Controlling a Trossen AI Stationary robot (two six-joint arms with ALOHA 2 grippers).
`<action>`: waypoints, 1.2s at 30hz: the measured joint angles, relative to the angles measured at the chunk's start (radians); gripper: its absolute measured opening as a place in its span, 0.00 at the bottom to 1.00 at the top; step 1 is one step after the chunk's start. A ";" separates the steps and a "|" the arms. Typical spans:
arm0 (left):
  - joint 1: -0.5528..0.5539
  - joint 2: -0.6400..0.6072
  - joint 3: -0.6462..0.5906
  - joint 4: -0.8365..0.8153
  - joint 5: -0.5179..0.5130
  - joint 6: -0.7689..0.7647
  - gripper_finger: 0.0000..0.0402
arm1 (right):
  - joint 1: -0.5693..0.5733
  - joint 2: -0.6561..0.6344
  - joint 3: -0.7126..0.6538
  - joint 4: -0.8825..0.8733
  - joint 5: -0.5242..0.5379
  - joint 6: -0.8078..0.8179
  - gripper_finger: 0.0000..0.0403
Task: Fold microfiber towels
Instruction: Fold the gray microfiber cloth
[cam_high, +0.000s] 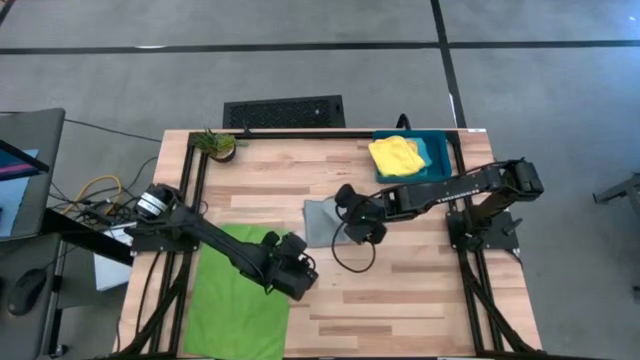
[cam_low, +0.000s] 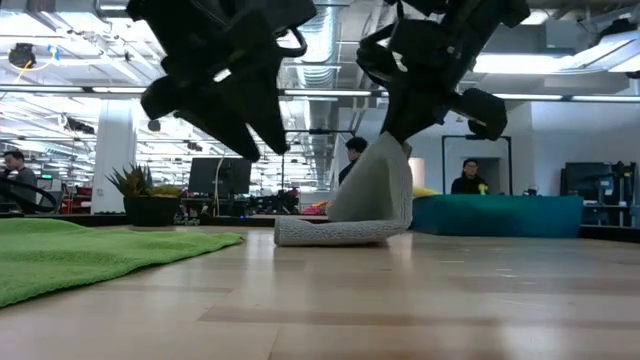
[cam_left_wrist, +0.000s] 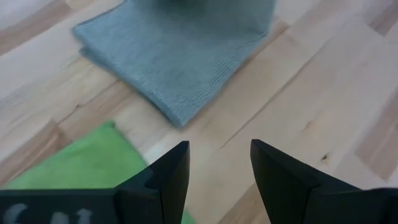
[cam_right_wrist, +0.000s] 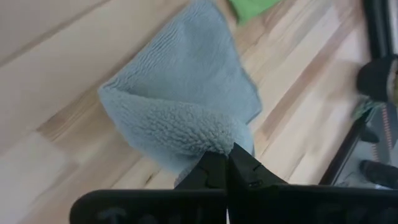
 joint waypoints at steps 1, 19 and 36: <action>-0.005 0.000 0.000 -0.017 -0.005 -0.021 0.41 | 0.000 0.000 0.000 0.012 -0.003 0.000 0.01; -0.040 -0.002 0.006 -0.105 -0.002 -0.134 0.41 | -0.016 0.177 0.047 0.130 0.039 -0.008 0.01; -0.040 -0.003 0.006 -0.127 -0.001 -0.131 0.41 | -0.014 0.246 0.139 0.132 0.039 0.000 0.06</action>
